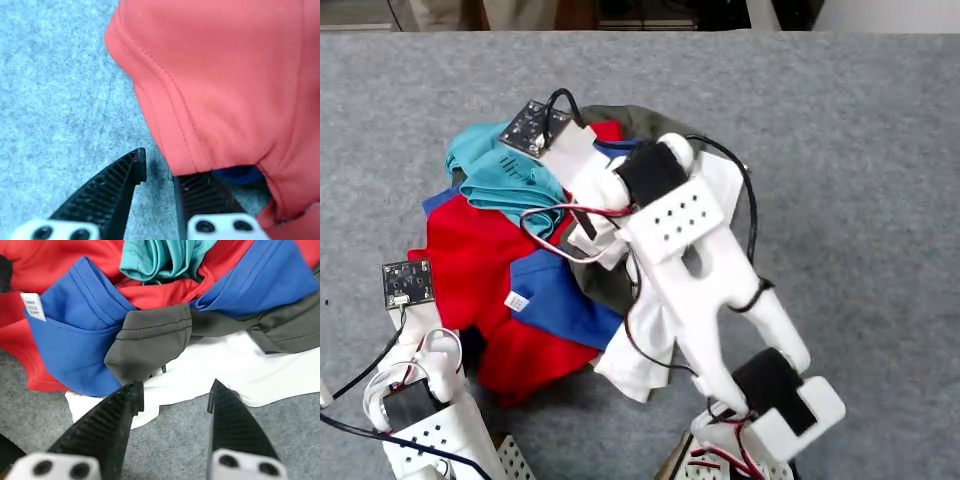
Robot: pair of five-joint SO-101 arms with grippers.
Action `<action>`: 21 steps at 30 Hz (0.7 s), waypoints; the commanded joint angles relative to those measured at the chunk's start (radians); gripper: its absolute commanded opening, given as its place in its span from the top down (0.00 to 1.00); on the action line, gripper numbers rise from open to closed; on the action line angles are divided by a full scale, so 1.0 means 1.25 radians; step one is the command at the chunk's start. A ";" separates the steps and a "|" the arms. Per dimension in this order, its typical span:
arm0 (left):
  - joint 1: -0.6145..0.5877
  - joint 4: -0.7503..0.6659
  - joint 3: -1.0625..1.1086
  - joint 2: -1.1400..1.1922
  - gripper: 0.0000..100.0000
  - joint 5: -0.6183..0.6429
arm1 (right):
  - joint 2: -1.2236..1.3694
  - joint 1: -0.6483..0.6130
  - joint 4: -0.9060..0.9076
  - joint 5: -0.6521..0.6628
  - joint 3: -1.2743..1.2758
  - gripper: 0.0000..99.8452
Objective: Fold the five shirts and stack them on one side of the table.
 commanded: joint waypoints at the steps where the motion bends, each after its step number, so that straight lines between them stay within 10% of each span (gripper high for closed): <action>1: -0.002 0.005 0.009 -0.006 0.91 -0.002 | 0.018 -0.013 -0.010 -0.001 -0.040 0.78; 21: -0.002 0.005 0.009 -0.006 0.91 -0.002 | 0.028 -0.014 -0.010 -0.005 -0.041 0.78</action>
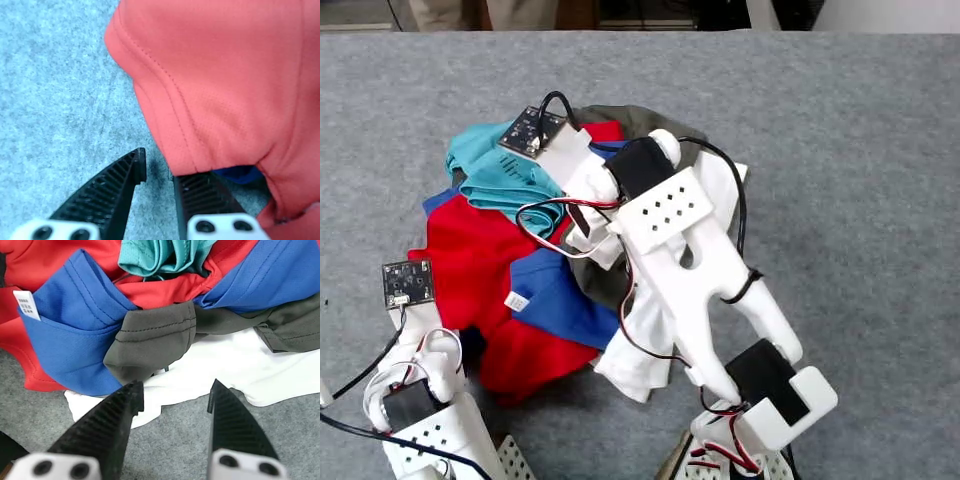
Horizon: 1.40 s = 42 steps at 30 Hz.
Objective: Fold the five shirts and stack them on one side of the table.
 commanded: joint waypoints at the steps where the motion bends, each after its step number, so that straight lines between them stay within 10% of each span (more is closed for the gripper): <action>1: -0.002 0.005 0.009 -0.006 0.91 -0.002 | -0.001 -0.014 -0.010 -0.005 -0.041 0.78; 42: -0.002 0.005 0.009 -0.006 0.91 -0.002 | 0.202 -0.045 -0.130 -0.007 -0.170 0.78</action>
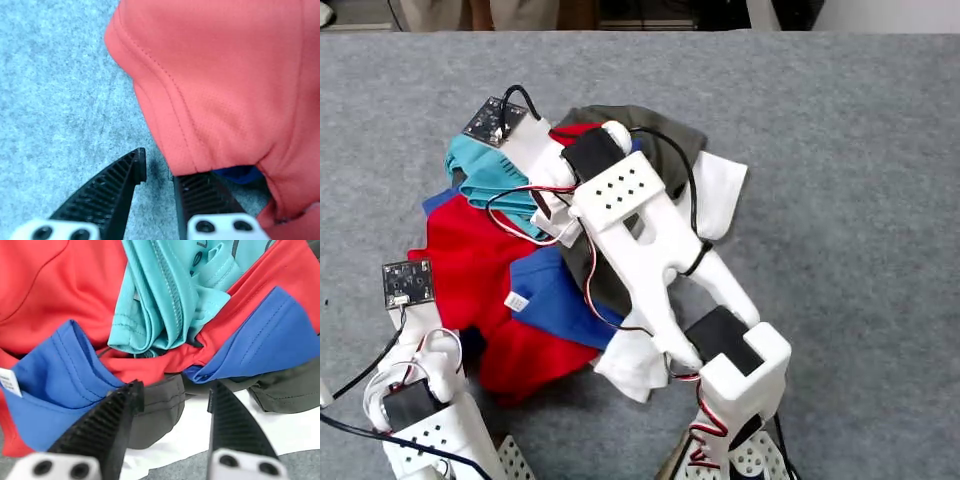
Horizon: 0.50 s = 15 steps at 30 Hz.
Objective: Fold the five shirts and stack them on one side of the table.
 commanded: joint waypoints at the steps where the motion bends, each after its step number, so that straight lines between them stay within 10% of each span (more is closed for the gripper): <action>1: -0.002 0.005 0.009 -0.006 0.91 -0.002 | -0.004 -0.007 0.012 -0.007 -0.040 0.78; 15: -0.002 0.005 0.009 -0.006 0.91 -0.002 | 0.114 -0.006 0.000 -0.114 -0.033 0.78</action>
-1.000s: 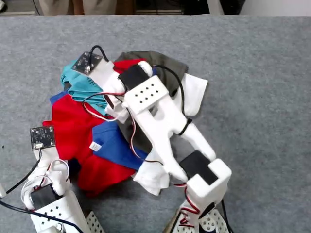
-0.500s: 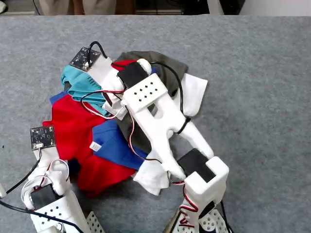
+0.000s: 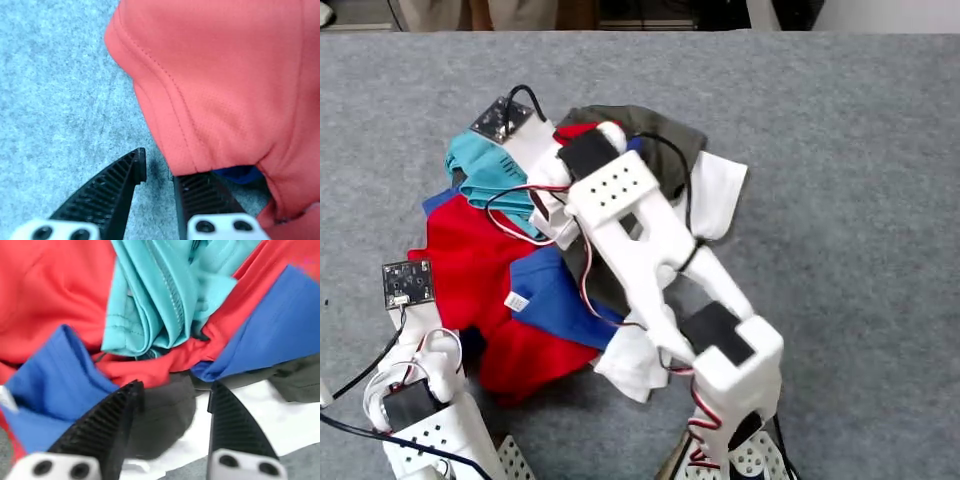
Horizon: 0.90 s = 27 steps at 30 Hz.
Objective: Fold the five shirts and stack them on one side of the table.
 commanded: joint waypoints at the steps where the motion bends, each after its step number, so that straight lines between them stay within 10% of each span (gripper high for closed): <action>1: -0.002 0.005 0.009 -0.006 0.91 -0.002 | 0.063 -0.006 -0.005 -0.026 -0.031 0.78; 9: -0.002 0.005 0.009 -0.006 0.91 -0.002 | 0.142 0.015 0.071 -0.033 -0.087 1.00; 27: -0.002 0.005 0.009 -0.006 0.91 -0.002 | -0.024 0.114 0.155 -0.028 -0.365 1.00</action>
